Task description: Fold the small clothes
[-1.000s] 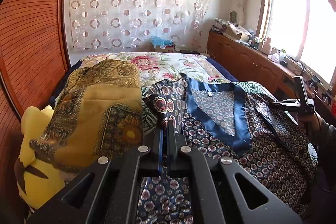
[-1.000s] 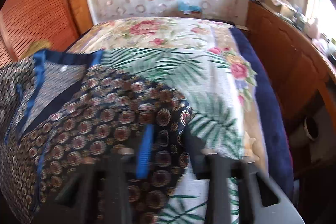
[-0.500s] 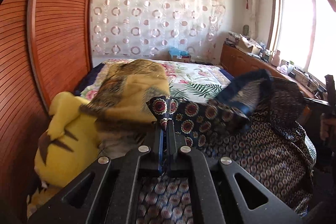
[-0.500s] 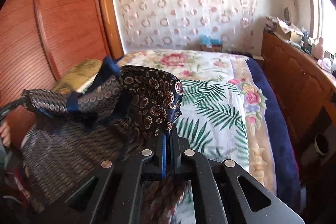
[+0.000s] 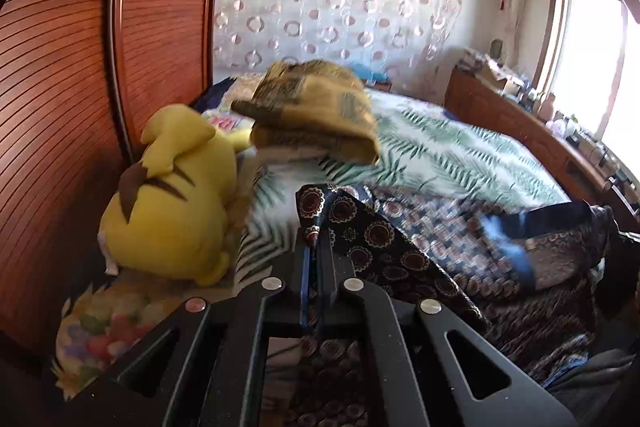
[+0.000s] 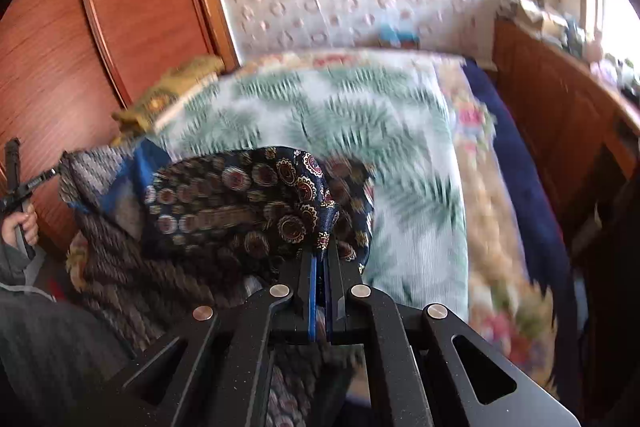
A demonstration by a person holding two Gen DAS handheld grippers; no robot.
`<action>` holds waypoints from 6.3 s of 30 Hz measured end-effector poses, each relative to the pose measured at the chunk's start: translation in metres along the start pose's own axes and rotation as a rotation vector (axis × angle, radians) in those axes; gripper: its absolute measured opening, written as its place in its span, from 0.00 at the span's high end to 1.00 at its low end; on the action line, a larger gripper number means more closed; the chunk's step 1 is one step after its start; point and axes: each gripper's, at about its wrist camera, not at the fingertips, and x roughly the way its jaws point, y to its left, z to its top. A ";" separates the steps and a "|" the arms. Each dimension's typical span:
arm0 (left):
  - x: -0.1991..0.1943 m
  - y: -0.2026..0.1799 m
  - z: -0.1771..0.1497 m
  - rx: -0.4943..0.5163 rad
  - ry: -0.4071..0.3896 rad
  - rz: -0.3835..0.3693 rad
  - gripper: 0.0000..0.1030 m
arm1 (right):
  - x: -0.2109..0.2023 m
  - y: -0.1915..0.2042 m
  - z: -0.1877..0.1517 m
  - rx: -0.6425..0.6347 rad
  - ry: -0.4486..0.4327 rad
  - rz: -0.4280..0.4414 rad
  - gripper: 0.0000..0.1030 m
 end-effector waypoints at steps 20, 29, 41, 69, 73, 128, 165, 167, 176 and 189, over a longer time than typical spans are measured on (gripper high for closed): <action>0.000 -0.004 0.045 0.062 -0.010 -0.036 0.37 | -0.034 -0.009 0.018 -0.011 -0.187 -0.188 0.53; 0.063 -0.017 0.066 0.085 0.101 -0.048 0.37 | 0.018 -0.013 0.037 -0.018 -0.133 -0.120 0.47; 0.099 -0.015 0.029 0.082 0.248 -0.027 0.38 | 0.051 -0.028 0.042 0.025 0.040 -0.050 0.47; 0.091 -0.041 0.012 0.185 0.258 -0.119 0.93 | 0.076 0.024 0.037 -0.200 0.119 -0.002 0.91; 0.058 -0.046 0.032 0.152 0.150 -0.146 0.93 | 0.050 0.030 0.048 -0.193 0.026 -0.018 0.92; 0.133 -0.087 0.133 0.138 0.052 -0.113 0.28 | 0.177 0.065 0.229 -0.177 0.004 -0.005 0.61; 0.097 -0.072 0.090 0.105 -0.030 -0.047 0.28 | 0.103 0.057 0.087 -0.142 -0.017 0.027 0.80; 0.096 -0.071 0.090 0.106 -0.032 -0.046 0.28 | 0.093 0.054 0.078 -0.130 -0.013 0.035 0.78; 0.093 -0.064 0.087 0.076 -0.038 -0.040 0.28 | 0.032 0.035 0.049 -0.086 -0.071 -0.043 0.67; 0.102 -0.050 0.080 0.057 -0.030 0.008 0.28 | 0.021 -0.028 0.052 0.066 -0.071 -0.206 0.54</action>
